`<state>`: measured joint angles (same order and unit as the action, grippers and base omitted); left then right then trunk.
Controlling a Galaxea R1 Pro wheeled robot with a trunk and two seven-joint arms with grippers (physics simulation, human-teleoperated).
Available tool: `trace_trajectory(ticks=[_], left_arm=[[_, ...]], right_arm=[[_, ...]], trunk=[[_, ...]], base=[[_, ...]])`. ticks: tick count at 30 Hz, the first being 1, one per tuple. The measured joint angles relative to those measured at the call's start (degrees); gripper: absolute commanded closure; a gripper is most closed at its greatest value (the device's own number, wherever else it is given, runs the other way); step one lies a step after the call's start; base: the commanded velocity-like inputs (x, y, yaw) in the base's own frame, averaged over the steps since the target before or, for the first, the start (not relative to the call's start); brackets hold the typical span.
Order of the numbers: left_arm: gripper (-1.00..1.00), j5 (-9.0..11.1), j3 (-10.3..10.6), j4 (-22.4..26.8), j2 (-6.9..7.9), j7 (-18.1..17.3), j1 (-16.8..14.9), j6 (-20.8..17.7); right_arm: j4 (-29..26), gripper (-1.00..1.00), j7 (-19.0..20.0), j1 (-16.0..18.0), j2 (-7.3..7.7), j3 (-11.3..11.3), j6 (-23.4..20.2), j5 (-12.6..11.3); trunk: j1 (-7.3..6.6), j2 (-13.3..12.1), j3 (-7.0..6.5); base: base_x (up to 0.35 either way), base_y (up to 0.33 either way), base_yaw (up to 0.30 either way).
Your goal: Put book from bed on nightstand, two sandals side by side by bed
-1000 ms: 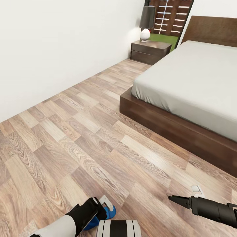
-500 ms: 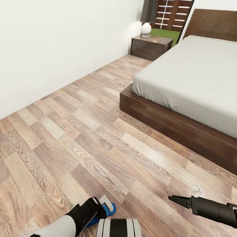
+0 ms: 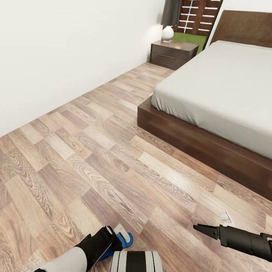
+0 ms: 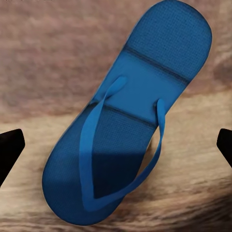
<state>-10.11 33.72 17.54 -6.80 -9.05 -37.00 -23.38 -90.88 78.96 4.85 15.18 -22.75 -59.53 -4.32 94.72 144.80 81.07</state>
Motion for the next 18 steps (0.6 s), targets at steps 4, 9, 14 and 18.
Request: trace_trajectory(ticks=[4,9,14,18], left_arm=[[-1.00,0.00,0.04,0.01,0.02,0.00,0.00,-0.01],[-1.00,0.00,0.09,0.01,0.02,-0.05,0.00,-0.01],[-1.00,0.00,0.79,0.07,-0.02,-0.08,0.00,-0.01],[-1.00,0.00,1.56,0.09,-0.04,-0.05,0.00,-0.01]], right_arm=[[0.00,-1.00,0.00,-0.01,-0.01,0.00,0.01,0.04],[0.00,-1.00,0.00,0.02,-0.04,0.00,0.01,0.07],[0.00,-1.00,0.00,0.04,-0.06,0.00,0.00,0.08],[0.00,-1.00,-0.02,0.05,-0.07,0.00,0.01,0.09]], trunk=[[0.08,0.04,0.66],[0.15,0.08,1.33],[0.15,0.08,1.33],[0.15,0.08,1.33]], base=[[0.000,0.000,0.000],[0.000,0.000,0.000],[0.000,0.000,0.000],[0.000,0.000,0.000]])
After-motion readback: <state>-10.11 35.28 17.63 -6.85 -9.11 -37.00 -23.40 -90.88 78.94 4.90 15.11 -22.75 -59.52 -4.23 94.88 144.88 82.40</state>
